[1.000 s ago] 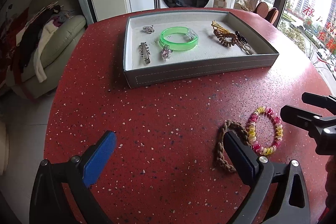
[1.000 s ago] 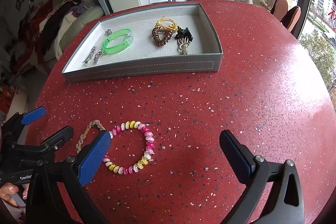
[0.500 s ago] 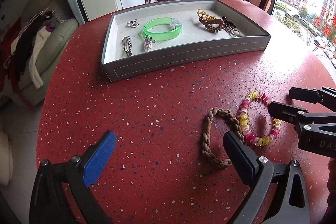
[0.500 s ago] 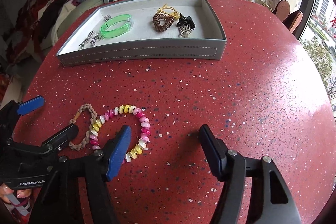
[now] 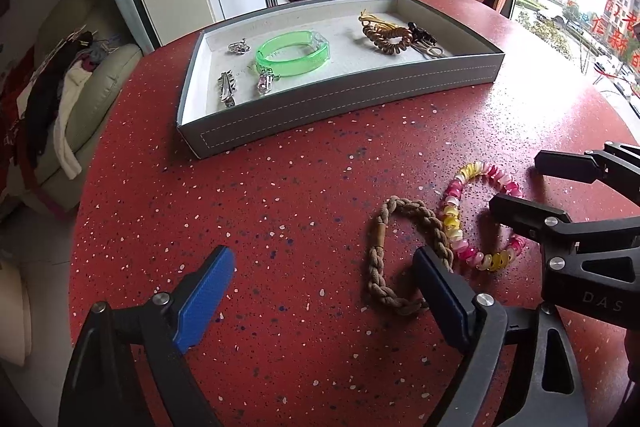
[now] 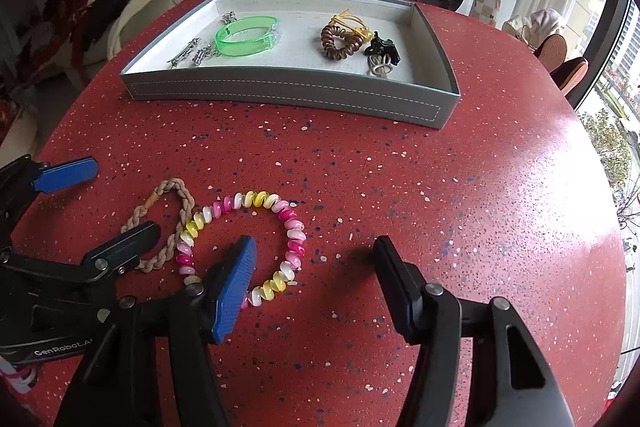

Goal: Organize jewelry
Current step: 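Grasp the pink-yellow bead bracelet with the right tool while the left tool grasps the braided cord bracelet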

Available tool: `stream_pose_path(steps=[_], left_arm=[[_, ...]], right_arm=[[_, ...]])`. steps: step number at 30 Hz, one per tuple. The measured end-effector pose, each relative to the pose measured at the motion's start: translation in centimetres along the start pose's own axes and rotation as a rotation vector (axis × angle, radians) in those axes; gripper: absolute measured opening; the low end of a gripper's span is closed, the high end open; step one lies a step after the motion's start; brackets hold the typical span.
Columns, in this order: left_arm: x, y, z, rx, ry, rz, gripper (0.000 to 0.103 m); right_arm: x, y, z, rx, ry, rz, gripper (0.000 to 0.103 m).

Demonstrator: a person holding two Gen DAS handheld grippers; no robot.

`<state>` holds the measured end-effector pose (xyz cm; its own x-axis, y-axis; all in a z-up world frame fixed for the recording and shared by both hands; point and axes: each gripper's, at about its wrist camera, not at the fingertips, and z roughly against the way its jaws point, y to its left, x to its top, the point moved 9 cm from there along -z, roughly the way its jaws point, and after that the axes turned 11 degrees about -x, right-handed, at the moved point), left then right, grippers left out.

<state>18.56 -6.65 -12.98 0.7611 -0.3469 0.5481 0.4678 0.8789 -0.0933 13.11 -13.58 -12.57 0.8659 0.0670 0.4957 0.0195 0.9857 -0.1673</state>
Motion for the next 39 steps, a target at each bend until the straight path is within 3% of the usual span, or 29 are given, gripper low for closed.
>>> stream_pose_path(steps=[3,7,12,14,17,19,20,23,39], left_arm=[[0.1,-0.9,0.1,-0.024,0.006,-0.021,0.080],[0.2,-1.4,0.2,-0.020,0.007,-0.044,0.077],[0.1,-1.9,0.3,-0.051,0.017,-0.049,0.061],[0.0,-2.5,0.3,-0.076,0.021,-0.057,0.052],[0.0,-2.6,0.3,-0.074,0.019,-0.067,0.050],[-0.1,-2.8,0.3,-0.106,0.027,-0.056,0.034],[-0.1,-2.8,0.3,-0.111,0.029,-0.052,0.032],[-0.2,-2.9,0.3,-0.096,0.026,-0.067,0.024],[0.0,-1.1,3.0,-0.145,-0.045,0.038,0.024]], right_arm=[[0.0,0.5,0.2,0.009,0.006,0.023,0.048],[0.0,0.6,0.2,0.011,0.011,0.023,0.047],[0.0,0.8,0.3,0.013,0.021,0.028,0.043],[-0.1,1.0,0.5,0.020,0.024,0.033,0.038],[-0.2,1.1,0.6,0.026,0.025,0.039,0.030],[-0.2,1.2,0.7,0.032,0.023,0.040,0.025],[-0.2,1.2,0.7,0.028,0.021,0.040,0.017],[-0.3,1.1,0.7,0.026,0.016,0.027,0.010],[-0.4,-1.8,2.4,0.074,-0.023,-0.097,0.010]])
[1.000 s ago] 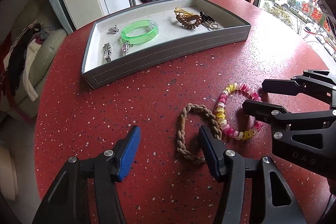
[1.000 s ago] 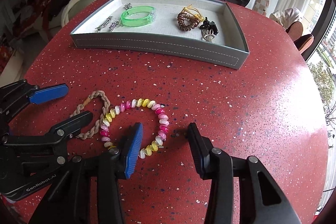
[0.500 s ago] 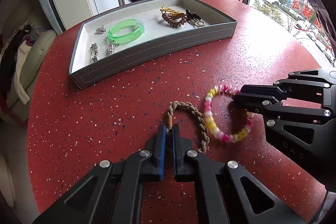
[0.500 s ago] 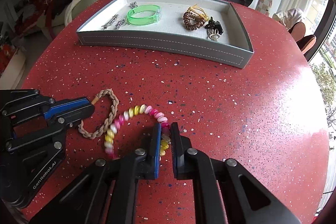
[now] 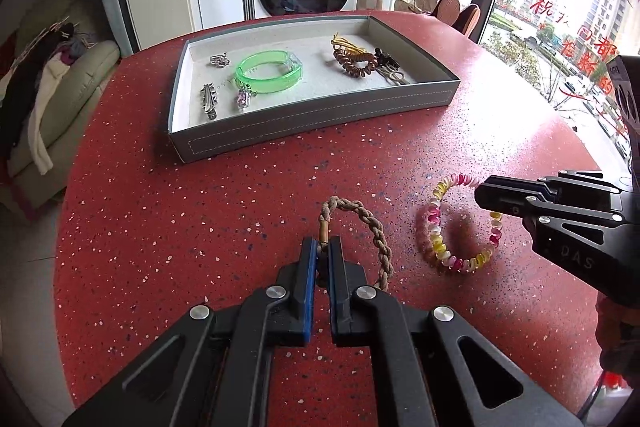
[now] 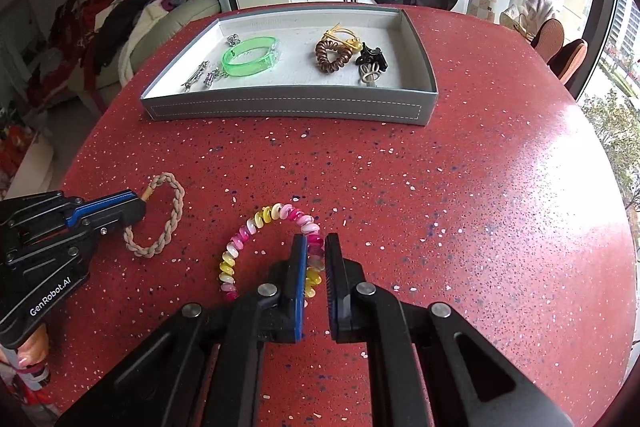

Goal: Organize jewelry
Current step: 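Grasp the pink-yellow bead bracelet with the right tool while the left tool grasps the braided cord bracelet, then carry both bracelets over the tray with both tools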

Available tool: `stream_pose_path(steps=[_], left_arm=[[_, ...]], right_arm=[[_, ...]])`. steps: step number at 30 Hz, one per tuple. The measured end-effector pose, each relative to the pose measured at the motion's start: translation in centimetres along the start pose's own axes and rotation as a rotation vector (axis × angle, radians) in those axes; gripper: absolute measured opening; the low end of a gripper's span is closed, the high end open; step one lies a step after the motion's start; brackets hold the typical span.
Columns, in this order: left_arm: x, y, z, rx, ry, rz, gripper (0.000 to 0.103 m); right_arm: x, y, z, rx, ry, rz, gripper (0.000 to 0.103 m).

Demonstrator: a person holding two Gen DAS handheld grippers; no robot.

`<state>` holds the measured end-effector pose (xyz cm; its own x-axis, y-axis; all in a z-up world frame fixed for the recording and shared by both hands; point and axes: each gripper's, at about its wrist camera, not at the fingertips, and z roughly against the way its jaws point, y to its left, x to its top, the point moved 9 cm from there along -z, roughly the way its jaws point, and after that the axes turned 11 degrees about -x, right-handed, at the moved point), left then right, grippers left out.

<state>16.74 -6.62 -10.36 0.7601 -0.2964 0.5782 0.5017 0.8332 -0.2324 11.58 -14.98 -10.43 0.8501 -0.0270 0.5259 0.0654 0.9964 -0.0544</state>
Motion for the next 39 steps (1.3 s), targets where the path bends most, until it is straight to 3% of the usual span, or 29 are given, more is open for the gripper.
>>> stream_pose_path(steps=[22,39], left_arm=[[0.8,0.6,0.8,-0.005,-0.022,0.029,0.024],[7.0,2.3,2.0,0.013,-0.109,0.034,0.024]], right_arm=[[1.8,-1.2,1.0,0.072,-0.017,-0.080,0.010],[8.9,-2.0,1.8,0.081,-0.086,-0.094,0.010]])
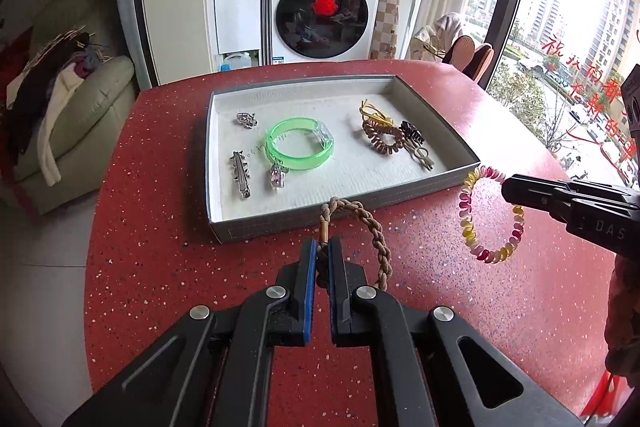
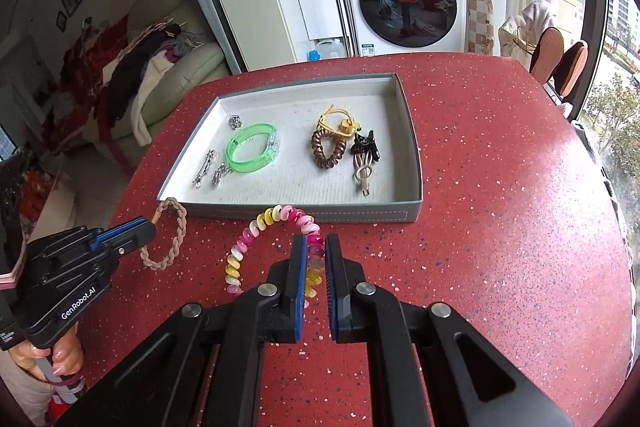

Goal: Organize jewelry
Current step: 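Carry both bracelets over the tray with both tools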

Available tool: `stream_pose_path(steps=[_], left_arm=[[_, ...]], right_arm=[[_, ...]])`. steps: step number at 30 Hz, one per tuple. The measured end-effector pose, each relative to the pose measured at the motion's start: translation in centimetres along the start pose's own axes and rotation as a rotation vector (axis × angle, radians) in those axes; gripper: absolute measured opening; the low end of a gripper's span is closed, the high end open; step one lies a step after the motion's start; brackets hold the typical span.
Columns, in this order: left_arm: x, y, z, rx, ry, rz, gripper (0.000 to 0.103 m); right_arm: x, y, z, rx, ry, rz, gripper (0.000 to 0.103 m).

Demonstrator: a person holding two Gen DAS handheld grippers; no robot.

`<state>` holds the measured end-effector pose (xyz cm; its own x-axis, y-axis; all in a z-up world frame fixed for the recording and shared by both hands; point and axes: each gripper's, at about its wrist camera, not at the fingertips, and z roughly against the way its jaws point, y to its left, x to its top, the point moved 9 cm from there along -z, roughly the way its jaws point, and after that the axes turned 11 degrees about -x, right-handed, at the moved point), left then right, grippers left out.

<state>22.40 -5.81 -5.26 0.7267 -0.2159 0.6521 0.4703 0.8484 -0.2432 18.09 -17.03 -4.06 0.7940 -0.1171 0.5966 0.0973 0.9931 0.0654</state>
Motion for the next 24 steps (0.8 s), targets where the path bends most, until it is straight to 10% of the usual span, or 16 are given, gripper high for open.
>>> stream_pose_path(steps=[24], left_arm=[[9.1,4.5,-6.5,0.044,-0.003,0.092,0.024]], right_arm=[[7.6,-1.1,-8.1,-0.026,0.035,-0.105,0.010]])
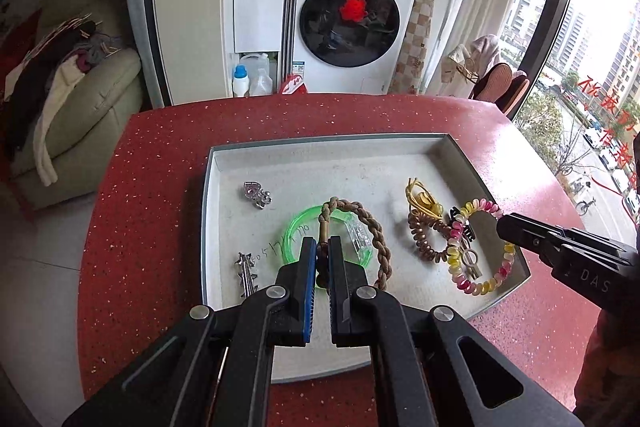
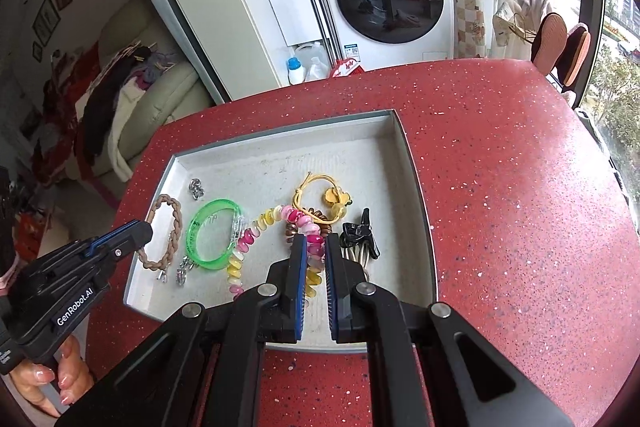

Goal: Organize jewelry
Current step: 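Carry both bracelets over the tray with both tools, then open the right tool to drop the bead bracelet while the left tool releases the braided bracelet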

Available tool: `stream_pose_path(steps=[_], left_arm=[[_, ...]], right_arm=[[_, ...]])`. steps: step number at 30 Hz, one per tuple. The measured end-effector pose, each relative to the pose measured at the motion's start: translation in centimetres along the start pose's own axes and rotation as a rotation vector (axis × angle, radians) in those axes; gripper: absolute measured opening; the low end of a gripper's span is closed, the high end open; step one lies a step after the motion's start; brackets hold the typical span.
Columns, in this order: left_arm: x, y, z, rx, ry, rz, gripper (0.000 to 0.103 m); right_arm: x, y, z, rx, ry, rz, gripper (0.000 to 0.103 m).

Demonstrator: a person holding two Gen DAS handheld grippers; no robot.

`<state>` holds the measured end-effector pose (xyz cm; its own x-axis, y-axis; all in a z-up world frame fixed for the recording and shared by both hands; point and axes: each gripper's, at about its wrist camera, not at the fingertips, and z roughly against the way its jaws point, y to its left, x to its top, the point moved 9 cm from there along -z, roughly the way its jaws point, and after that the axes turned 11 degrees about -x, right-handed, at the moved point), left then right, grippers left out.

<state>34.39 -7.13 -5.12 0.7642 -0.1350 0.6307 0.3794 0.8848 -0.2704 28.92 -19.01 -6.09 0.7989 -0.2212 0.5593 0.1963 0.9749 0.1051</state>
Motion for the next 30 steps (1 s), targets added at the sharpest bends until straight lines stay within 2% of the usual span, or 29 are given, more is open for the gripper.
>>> stream_pose_path(steps=[13,30], left_arm=[[-1.9,1.1,-4.1,0.084,0.052,-0.030,0.024],[-2.7,1.2,-4.9,0.146,0.045,-0.058,0.024]], right_arm=[[-0.7,-0.4,-3.4,-0.038,0.034,0.021,0.010],[-2.2,-1.0,-4.7,-0.029,0.077,-0.002,0.010]])
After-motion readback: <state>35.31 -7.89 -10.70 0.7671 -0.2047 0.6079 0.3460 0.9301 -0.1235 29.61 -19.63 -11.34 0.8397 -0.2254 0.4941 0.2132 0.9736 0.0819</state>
